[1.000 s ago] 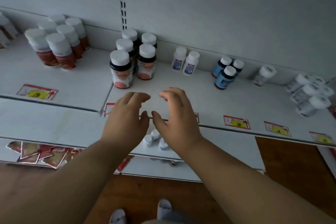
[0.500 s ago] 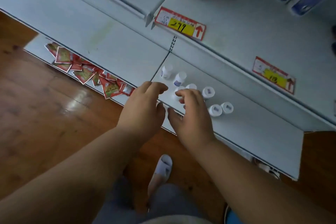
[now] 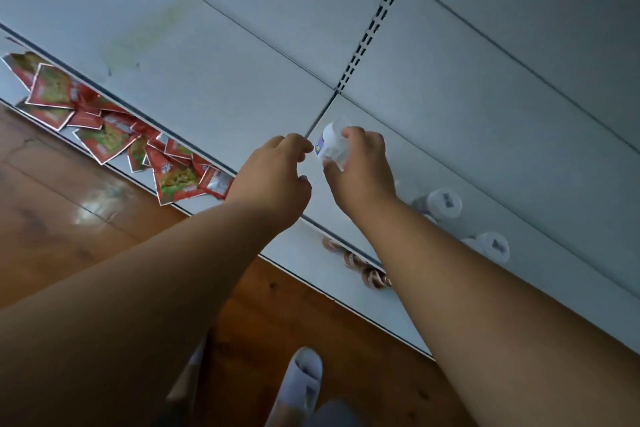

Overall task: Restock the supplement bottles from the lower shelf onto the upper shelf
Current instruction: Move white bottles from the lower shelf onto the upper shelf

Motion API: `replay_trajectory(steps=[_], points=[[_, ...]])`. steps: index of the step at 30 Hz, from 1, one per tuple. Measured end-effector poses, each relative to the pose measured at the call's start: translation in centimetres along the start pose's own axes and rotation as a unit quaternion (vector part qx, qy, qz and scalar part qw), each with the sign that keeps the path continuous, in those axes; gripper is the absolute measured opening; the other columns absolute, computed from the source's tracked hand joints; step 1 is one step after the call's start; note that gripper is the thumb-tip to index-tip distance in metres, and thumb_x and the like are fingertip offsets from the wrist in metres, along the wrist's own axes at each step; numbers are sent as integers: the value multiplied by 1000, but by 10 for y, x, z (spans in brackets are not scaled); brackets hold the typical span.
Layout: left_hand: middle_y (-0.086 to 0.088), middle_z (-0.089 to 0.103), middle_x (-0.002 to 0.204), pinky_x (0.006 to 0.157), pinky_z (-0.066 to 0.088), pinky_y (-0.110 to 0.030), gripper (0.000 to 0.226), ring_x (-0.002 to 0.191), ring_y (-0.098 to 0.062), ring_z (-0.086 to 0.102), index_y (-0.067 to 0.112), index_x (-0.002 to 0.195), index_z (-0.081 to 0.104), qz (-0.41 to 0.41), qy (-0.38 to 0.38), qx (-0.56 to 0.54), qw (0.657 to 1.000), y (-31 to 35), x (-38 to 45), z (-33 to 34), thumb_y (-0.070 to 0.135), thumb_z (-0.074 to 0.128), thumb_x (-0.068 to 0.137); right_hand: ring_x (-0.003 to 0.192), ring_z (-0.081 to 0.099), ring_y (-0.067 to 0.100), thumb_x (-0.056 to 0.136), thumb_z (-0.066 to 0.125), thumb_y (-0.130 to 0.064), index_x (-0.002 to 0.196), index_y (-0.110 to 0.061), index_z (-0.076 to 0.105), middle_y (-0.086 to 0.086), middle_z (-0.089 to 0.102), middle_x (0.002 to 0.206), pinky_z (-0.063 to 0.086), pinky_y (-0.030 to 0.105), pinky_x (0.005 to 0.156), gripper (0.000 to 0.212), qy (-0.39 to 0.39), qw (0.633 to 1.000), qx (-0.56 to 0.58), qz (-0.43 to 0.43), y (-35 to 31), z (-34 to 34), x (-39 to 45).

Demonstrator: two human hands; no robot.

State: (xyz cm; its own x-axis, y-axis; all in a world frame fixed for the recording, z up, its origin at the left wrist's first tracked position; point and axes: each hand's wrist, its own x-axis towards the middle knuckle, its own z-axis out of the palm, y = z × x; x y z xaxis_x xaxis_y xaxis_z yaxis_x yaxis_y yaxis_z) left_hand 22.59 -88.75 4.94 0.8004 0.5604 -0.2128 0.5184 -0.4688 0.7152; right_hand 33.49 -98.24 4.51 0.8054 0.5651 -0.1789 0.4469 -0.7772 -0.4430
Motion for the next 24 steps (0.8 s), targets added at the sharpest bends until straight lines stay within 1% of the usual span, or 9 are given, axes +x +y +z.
replay_trajectory(steps=[4, 8, 11, 14, 15, 17, 19, 21, 24], points=[[5, 57, 124, 83, 48, -29, 44, 108, -16, 56, 27, 131, 51, 0, 17, -14, 1000, -17, 26, 10, 11, 57, 91, 109, 56, 33, 97, 56, -29, 144, -21, 33, 13, 35, 141, 36, 27, 79, 52, 2, 999, -35, 26, 2, 21, 39], [6, 57, 123, 82, 46, -29, 39, 106, -16, 57, 27, 130, 52, -11, 16, -35, 999, -28, 38, 16, 16, 56, 94, 107, 57, 31, 103, 45, -28, 134, -19, 42, 13, 47, 130, 34, 29, 76, 33, 20, 996, -74, 48, -1, 26, 57], [7, 57, 126, 83, 50, -30, 31, 103, -13, 57, 28, 131, 54, -46, 54, -95, 993, -26, 31, 3, 21, 47, 101, 113, 55, 28, 102, 46, -29, 133, -22, 45, 9, 51, 131, 35, 27, 79, 32, 24, 999, -1, 24, -9, 15, 42], [11, 60, 121, 76, 49, -22, 26, 98, -7, 58, 30, 121, 58, -101, 74, -187, 974, -19, -5, -33, 19, 44, 103, 109, 61, 21, 100, 51, -32, 129, -31, 45, 1, 57, 127, 52, 34, 89, 30, -57, 984, 167, -7, -32, -11, -14], [11, 63, 118, 79, 51, -23, 23, 99, -8, 61, 31, 114, 61, -122, 58, -222, 966, -17, -24, -51, 17, 45, 103, 104, 64, 19, 100, 53, -31, 126, -33, 45, -2, 59, 123, 56, 36, 85, 27, -97, 973, 207, -9, -42, -25, -38], [6, 70, 110, 92, 55, -37, 22, 100, -15, 67, 27, 104, 68, -164, -24, -284, 945, -8, -68, -96, 16, 50, 101, 95, 66, 16, 98, 56, -30, 118, -35, 46, -1, 60, 119, 57, 29, 72, 24, -168, 948, 268, -22, -69, -58, -85], [-5, 74, 106, 96, 54, -47, 23, 99, -25, 69, 22, 106, 73, -183, -120, -326, 919, 12, -121, -143, 16, 51, 101, 93, 67, 14, 92, 59, -36, 109, -45, 48, -3, 61, 116, 58, 33, 74, 22, -201, 925, 323, -26, -94, -92, -129], [-11, 74, 103, 89, 57, -39, 24, 96, -26, 70, 14, 108, 72, -181, -162, -371, 896, 38, -166, -184, 12, 49, 101, 97, 66, 11, 86, 59, -45, 104, -49, 50, -14, 61, 110, 58, 37, 79, 21, -188, 919, 345, -30, -115, -125, -170], [-13, 74, 100, 75, 57, -27, 24, 90, -22, 70, 4, 112, 66, -142, -177, -440, 869, 75, -211, -224, 7, 49, 96, 97, 67, 11, 86, 60, -49, 106, -38, 53, -16, 64, 104, 59, 41, 80, 24, -124, 922, 365, -42, -142, -167, -214]])
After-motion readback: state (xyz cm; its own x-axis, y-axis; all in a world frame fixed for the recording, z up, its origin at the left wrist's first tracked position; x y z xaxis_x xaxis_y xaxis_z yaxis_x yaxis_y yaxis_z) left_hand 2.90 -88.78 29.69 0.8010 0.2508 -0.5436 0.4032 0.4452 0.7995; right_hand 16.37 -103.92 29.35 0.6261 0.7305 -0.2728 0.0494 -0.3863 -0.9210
